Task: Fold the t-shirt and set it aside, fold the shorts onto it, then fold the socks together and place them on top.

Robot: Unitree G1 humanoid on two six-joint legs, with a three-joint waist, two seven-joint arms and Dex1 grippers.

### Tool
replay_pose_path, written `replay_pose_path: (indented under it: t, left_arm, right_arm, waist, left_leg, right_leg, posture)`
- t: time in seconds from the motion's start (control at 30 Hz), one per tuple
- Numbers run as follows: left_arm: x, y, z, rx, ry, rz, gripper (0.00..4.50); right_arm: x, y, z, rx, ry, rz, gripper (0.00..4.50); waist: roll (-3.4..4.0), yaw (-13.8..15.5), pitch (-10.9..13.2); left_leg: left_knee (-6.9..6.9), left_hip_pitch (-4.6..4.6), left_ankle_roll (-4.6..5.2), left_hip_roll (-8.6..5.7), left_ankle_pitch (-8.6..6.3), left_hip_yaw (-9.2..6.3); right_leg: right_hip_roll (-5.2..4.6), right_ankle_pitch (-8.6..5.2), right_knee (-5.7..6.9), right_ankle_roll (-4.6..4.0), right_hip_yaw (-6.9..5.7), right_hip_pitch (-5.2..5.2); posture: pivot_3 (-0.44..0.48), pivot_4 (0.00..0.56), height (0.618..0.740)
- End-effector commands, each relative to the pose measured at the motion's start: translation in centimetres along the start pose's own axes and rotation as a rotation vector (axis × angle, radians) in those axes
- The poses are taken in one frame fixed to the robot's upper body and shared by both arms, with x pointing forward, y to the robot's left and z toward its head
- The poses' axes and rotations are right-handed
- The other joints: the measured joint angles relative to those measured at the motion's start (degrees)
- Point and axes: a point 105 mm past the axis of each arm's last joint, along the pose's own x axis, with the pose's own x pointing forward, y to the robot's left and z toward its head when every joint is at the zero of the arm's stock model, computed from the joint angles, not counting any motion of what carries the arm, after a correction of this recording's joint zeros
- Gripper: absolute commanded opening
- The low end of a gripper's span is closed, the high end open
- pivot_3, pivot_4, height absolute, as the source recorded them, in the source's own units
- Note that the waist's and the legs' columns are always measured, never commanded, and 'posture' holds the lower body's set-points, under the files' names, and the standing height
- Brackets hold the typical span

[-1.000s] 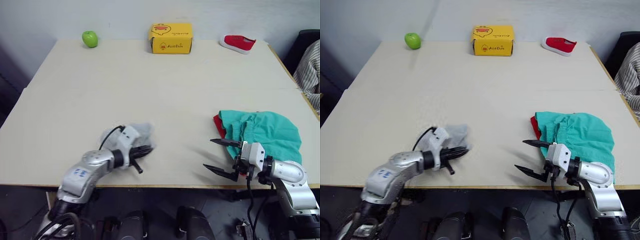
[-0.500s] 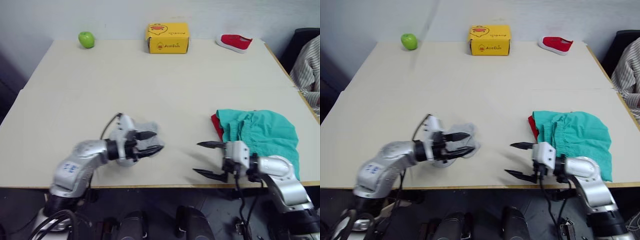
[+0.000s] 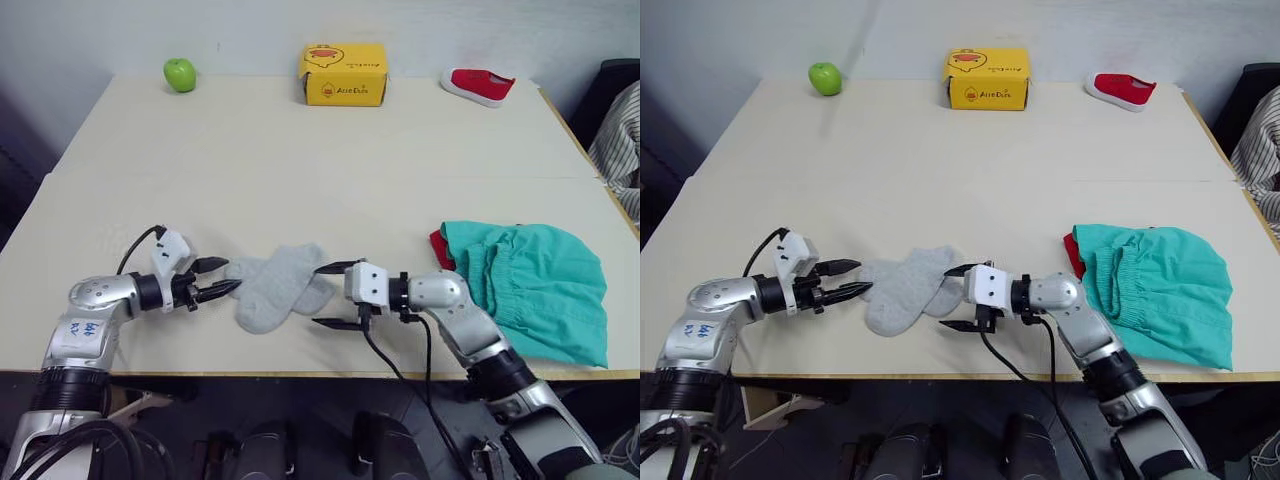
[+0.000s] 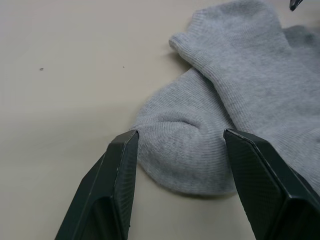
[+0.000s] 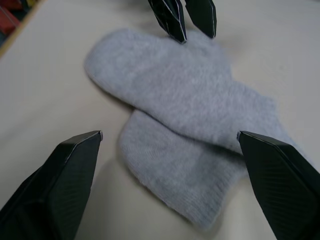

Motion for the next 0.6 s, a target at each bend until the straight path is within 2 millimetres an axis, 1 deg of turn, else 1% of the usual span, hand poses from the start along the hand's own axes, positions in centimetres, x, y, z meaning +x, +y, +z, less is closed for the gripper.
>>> replay_pose_path:
  t: [0.03, 0.1, 0.17, 0.27, 0.33, 0.43, 0.6]
  left_arm:
    - [0.1, 0.3, -0.1, 0.0, 0.024, 0.012, 2.68]
    - [0.2, 0.1, -0.4, -0.019, 0.041, 0.005, 2.2]
    - [0.2, -0.3, -0.5, -0.036, 0.051, -0.013, 1.58]
    - [0.1, -1.3, -0.5, -0.052, 0.053, -0.041, 0.57]
    - [0.3, -2.1, -0.3, -0.06, 0.05, -0.054, 0.0]
    - [0.6, -3.0, 0.2, -0.084, 0.03, -0.052, 0.0]
    - [1.6, -5.4, 1.1, -0.096, -0.004, -0.02, 0.0]
  right_arm:
    - [0.7, 0.2, 0.0, -0.015, -0.007, 0.017, 3.18]
    - [1.0, 0.5, -0.4, -0.009, 0.007, 0.028, 2.46]
    - [1.0, 0.6, -0.6, -0.002, 0.007, 0.024, 1.78]
    - [0.4, 0.3, -0.6, -0.004, 0.005, 0.012, 0.67]
    - [-0.3, 0.1, -0.8, -0.011, 0.008, 0.006, 0.01]
    - [-1.3, 0.0, -1.1, -0.019, 0.016, 0.011, 0.01]
    - [-5.1, 0.3, -2.7, -0.028, 0.089, 0.042, 0.01]
  waist:
    - [0.0, -0.19, 0.0]
    - [0.0, -0.45, 0.0]
    - [-0.01, -0.89, -0.01]
    - [-0.01, -1.4, -0.01]
    - [-0.01, -1.38, -0.01]
    - [-0.01, -1.33, -0.01]
    - [-0.01, -1.09, 0.0]
  left_leg:
    - [0.0, 0.0, -0.01, 0.01, 0.0, 0.02]
    - [0.01, 0.05, -0.03, 0.02, 0.02, 0.04]
    - [0.01, 0.1, -0.07, 0.06, 0.07, 0.06]
    - [0.0, 0.14, -0.11, 0.1, 0.12, 0.05]
    - [-0.01, 0.15, -0.11, 0.11, 0.12, 0.05]
    - [-0.01, 0.14, -0.1, 0.09, 0.11, 0.03]
    - [0.0, 0.13, -0.04, 0.03, 0.07, -0.02]
  right_leg:
    - [0.01, 0.0, 0.0, 0.0, 0.0, 0.0]
    - [0.02, 0.0, 0.03, 0.0, 0.02, 0.01]
    - [0.03, 0.0, 0.07, 0.01, 0.06, 0.03]
    - [0.04, 0.0, 0.15, 0.01, 0.09, 0.03]
    - [0.03, 0.0, 0.17, 0.01, 0.11, 0.02]
    - [0.01, 0.0, 0.17, 0.0, 0.12, 0.02]
    - [-0.08, 0.0, 0.12, 0.01, 0.13, 0.07]
  posture:
    - [0.0, 0.15, 0.74]
    - [0.0, 0.15, 0.74]
    - [0.0, 0.15, 0.74]
    - [0.0, 0.15, 0.74]
    - [0.0, 0.15, 0.74]
    - [0.0, 0.15, 0.74]
    - [0.0, 0.15, 0.74]
